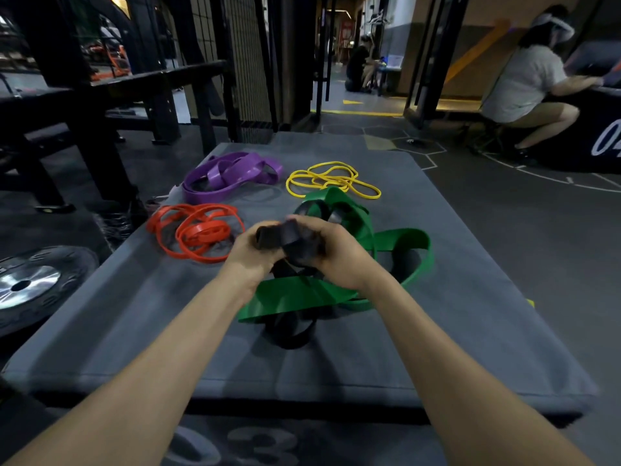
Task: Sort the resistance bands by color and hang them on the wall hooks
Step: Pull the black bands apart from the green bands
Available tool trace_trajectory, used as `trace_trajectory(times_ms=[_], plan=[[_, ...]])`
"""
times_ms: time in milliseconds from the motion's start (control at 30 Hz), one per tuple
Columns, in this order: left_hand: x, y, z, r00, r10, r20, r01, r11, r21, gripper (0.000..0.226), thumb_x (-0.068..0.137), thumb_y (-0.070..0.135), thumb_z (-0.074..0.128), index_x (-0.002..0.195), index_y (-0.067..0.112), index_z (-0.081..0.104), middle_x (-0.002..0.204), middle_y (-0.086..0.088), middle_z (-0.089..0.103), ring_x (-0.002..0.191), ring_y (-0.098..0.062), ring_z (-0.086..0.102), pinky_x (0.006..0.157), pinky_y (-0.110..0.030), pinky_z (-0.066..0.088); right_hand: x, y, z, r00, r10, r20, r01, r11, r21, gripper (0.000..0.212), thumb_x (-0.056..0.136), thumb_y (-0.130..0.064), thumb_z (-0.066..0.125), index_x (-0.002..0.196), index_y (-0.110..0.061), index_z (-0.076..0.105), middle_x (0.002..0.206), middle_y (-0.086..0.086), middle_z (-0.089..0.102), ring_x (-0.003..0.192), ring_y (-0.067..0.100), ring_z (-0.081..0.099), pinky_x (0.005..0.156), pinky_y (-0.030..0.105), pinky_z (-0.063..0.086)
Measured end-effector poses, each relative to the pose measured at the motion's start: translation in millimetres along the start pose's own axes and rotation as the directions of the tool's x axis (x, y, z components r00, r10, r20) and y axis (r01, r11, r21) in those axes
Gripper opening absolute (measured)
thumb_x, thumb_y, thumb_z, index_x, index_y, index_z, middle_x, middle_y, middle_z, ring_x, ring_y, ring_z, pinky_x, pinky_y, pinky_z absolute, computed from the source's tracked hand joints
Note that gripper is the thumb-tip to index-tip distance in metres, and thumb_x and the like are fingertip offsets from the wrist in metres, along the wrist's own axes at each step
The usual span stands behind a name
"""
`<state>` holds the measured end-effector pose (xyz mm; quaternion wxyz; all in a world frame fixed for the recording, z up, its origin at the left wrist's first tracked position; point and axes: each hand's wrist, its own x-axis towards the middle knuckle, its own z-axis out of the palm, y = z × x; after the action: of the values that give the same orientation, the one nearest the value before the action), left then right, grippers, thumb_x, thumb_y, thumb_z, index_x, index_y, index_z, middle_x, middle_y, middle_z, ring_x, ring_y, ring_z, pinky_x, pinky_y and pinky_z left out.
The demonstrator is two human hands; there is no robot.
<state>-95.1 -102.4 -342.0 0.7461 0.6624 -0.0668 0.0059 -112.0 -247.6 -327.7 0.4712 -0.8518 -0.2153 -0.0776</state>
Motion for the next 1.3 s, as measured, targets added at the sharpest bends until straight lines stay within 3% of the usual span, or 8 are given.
trace_trajectory(times_ms=[300,467,633,833,967,1133,1233,1300], plan=[[9.3,9.1,-13.6,0.870,-0.133,-0.474,0.125,0.991,-0.048,0.024,0.079,0.037,0.070,0.068,0.020,0.059,0.067,-0.003,0.059,0.074,-0.024,0.057,0.072,-0.037,0.046,-0.2,17.9,-20.6,0.977,0.189,-0.100,-0.188,0.982,0.019,0.032,0.082,0.006,0.063,0.113,0.000,0.063,0.101,0.005,0.062,0.096,0.015,0.061,0.087,0.025,0.051],[7.5,5.2,-19.5,0.872,-0.110,-0.476,0.163,0.984,0.072,0.031,0.084,0.028,0.067,0.103,0.004,0.066,0.088,-0.007,0.063,0.083,-0.020,0.058,0.077,-0.033,0.045,-14.9,20.5,-24.6,0.924,0.296,0.243,-0.235,0.939,-0.252,0.049,0.076,-0.022,0.076,0.120,-0.009,0.061,0.115,0.003,0.065,0.107,0.010,0.058,0.102,0.029,0.044],[2.1,9.0,-16.4,0.883,-0.060,-0.466,0.115,0.989,0.090,0.015,0.086,0.024,0.064,0.083,0.009,0.068,0.064,0.006,0.063,0.069,-0.016,0.056,0.070,-0.027,0.044,-24.4,20.8,-16.9,0.864,0.325,0.386,-0.090,0.852,-0.515,0.080,0.068,-0.033,0.081,0.137,-0.017,0.045,0.137,0.000,0.046,0.125,0.015,0.044,0.108,0.028,0.035],[2.3,14.7,-20.0,0.858,0.025,-0.513,0.048,0.990,0.129,0.018,0.087,0.023,0.062,0.073,0.014,0.066,0.073,0.000,0.064,0.081,-0.020,0.061,0.076,-0.029,0.046,-27.2,18.8,-20.3,0.977,0.210,-0.020,-0.173,0.744,-0.645,0.034,0.086,-0.019,0.056,0.117,-0.032,0.063,0.122,0.001,0.063,0.113,0.029,0.057,0.089,0.038,0.049],[-4.6,12.3,-15.5,0.924,-0.031,-0.381,0.148,0.947,0.283,0.035,0.085,0.032,0.064,0.108,0.007,0.066,0.102,-0.012,0.066,0.104,-0.024,0.061,0.079,-0.025,0.041,-31.5,15.1,-41.6,0.920,0.219,-0.325,-0.385,0.663,-0.643,0.041,0.087,-0.011,0.047,0.117,-0.035,0.063,0.118,0.011,0.063,0.108,0.035,0.059,0.084,0.037,0.048],[-14.5,15.2,-16.0,0.958,-0.280,-0.059,0.261,0.768,0.586,0.081,0.054,0.065,0.076,0.110,0.008,0.064,0.113,-0.007,0.066,0.105,-0.022,0.061,0.098,-0.038,0.047,-44.1,25.3,-62.7,0.846,0.341,-0.410,-0.531,0.598,-0.600,0.044,0.083,-0.001,0.046,0.113,-0.027,0.066,0.117,0.014,0.062,0.103,0.036,0.059,0.076,0.036,0.047],[-20.1,16.2,-4.4,0.976,0.004,-0.217,0.149,0.715,0.683,0.102,0.051,0.052,0.084,0.132,0.007,0.040,0.135,-0.017,0.040,0.125,-0.031,0.039,0.106,-0.041,0.036,-47.6,27.9,-64.7,0.848,0.365,-0.385,-0.529,0.633,-0.565,0.038,0.082,-0.004,0.052,0.109,-0.025,0.068,0.114,0.011,0.064,0.105,0.033,0.059,0.074,0.034,0.046],[-28.5,21.4,6.7,0.929,0.351,-0.118,-0.147,0.641,0.753,0.089,0.055,0.033,0.087,0.130,0.013,0.043,0.130,-0.015,0.037,0.123,-0.030,0.037,0.107,-0.035,0.032,-47.4,26.8,-65.1,0.856,0.362,-0.370,-0.513,0.685,-0.517,0.030,0.082,-0.008,0.058,0.107,-0.022,0.070,0.110,0.009,0.067,0.105,0.031,0.059,0.076,0.034,0.047]])
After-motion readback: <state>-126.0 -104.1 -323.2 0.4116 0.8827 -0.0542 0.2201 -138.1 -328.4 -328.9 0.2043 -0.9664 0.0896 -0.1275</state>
